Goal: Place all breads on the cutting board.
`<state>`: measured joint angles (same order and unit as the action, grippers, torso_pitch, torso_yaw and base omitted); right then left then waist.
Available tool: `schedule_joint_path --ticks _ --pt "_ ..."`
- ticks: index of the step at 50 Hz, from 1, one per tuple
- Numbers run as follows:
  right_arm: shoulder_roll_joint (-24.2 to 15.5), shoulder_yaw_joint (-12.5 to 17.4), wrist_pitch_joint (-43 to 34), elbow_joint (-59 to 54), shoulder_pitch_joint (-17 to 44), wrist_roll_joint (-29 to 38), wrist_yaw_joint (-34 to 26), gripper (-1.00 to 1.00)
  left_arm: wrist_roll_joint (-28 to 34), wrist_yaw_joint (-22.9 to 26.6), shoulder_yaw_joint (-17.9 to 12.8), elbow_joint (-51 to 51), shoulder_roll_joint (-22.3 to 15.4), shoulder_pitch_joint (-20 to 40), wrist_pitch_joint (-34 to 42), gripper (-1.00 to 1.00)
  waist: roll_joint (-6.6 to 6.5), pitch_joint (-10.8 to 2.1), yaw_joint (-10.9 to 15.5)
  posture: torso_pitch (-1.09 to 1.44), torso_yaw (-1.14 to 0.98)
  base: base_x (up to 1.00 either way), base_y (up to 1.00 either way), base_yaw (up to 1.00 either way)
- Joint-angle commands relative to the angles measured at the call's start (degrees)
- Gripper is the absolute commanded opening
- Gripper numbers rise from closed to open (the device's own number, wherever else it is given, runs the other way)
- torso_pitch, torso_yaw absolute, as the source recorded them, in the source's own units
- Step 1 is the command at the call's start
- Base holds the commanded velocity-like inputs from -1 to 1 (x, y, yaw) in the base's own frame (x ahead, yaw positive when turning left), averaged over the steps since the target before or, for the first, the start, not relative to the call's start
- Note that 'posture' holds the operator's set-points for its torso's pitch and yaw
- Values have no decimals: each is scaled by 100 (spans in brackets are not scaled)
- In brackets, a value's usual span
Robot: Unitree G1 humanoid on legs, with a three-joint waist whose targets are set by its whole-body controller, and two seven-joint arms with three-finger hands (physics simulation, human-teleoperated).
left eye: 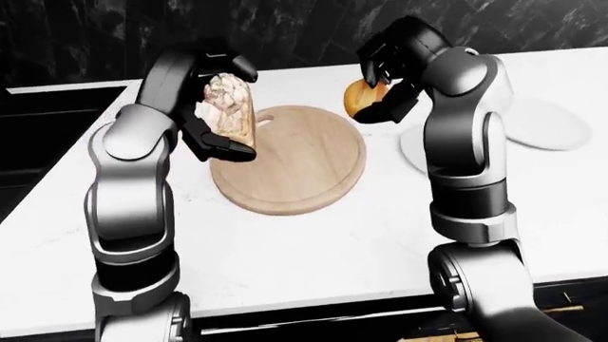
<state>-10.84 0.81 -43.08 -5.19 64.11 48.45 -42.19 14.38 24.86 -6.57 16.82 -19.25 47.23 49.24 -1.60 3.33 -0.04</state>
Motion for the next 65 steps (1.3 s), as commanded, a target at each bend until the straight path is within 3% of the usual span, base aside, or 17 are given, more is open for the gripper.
schedule_joint_path --ticks 1,18,36,41,53,61,65 --pt "18 9 91 160 264 -77 191 -100 62 -68 -137 206 -90 202 -111 -100 30 -169 1 0 0 0 0 0" --pt "728 -361 309 -392 210 -317 1041 -100 -3 -23 -179 284 -205 304 -2 -100 31 -214 -14 0 0 0 0 0" --pt "1029 -512 734 -565 -288 169 1085 -100 -3 -17 -183 312 -200 250 -36 -100 4 -233 3 0 0 0 0 0" --pt "1078 -538 822 -523 -437 232 1063 -49 -2 -13 -182 332 -199 233 -29 -100 8 -238 0 0 0 0 0 0" --pt "1075 -545 888 -378 -640 428 810 27 22 20 -165 351 -214 286 17 -100 13 -237 -5 0 0 0 0 0" --pt "1045 -514 904 -280 -683 527 621 50 45 6 -136 304 -163 274 -35 -100 23 -247 -9 0 0 0 0 0" --pt "939 -454 657 127 -565 625 258 50 82 -42 -57 157 -69 308 -129 -100 25 -244 0 0 0 0 0 0"
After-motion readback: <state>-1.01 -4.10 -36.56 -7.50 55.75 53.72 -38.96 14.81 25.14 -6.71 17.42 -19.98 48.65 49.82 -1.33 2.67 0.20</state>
